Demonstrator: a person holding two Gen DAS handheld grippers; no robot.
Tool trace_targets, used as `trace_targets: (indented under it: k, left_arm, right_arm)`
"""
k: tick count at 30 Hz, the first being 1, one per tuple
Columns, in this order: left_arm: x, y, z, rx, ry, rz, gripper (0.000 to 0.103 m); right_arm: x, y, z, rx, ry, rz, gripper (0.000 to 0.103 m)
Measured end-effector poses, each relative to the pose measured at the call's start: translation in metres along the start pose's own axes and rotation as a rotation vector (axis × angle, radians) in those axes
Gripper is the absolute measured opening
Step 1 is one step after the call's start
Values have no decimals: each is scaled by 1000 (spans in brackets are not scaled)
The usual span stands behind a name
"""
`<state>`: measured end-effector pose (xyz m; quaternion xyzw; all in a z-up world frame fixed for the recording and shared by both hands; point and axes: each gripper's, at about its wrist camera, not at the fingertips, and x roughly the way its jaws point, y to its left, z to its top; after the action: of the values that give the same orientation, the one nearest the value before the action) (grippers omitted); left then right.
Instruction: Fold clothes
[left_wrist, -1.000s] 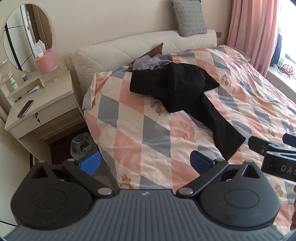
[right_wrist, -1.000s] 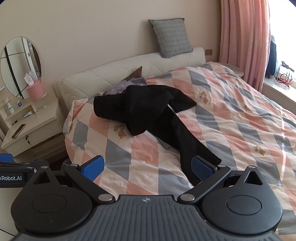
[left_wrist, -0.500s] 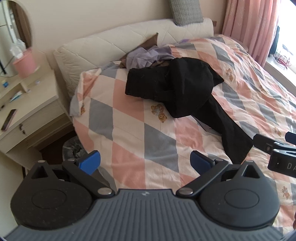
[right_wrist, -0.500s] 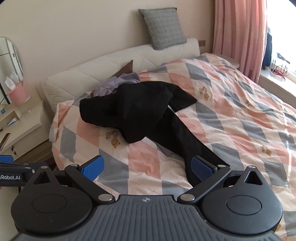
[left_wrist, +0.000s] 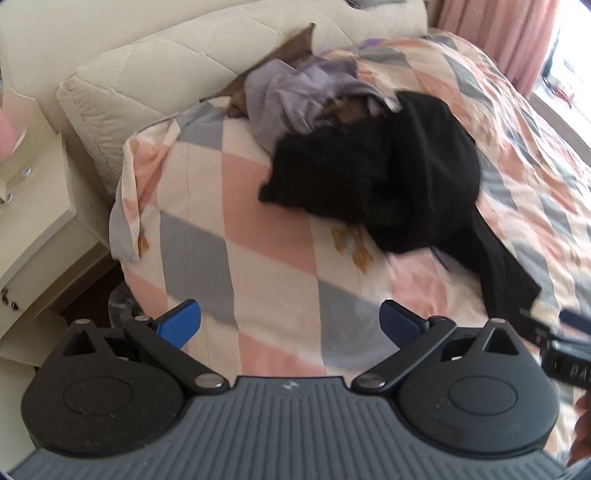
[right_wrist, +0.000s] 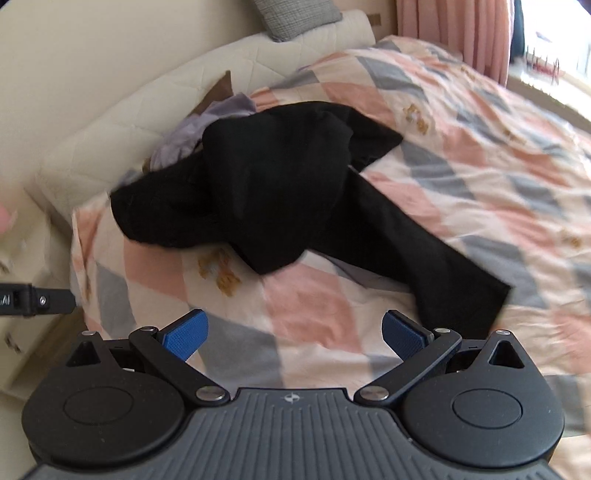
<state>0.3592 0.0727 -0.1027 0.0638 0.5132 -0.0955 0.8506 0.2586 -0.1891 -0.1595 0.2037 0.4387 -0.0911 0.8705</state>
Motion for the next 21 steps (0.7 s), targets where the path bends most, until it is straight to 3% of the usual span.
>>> trace_targets:
  k: [4,13,21]
  left_arm:
    - [31,18,45,-77,12,-45,102]
    - [96,30,131,-143,44,-148,102]
    - [169,30,149,-208,185,-285,102]
  right_arm:
    - [36,-21,22,178,-32,66,103]
    - [100,-74,65,547,-139,181,103]
    - [168,-99,80,689,-124,216,103]
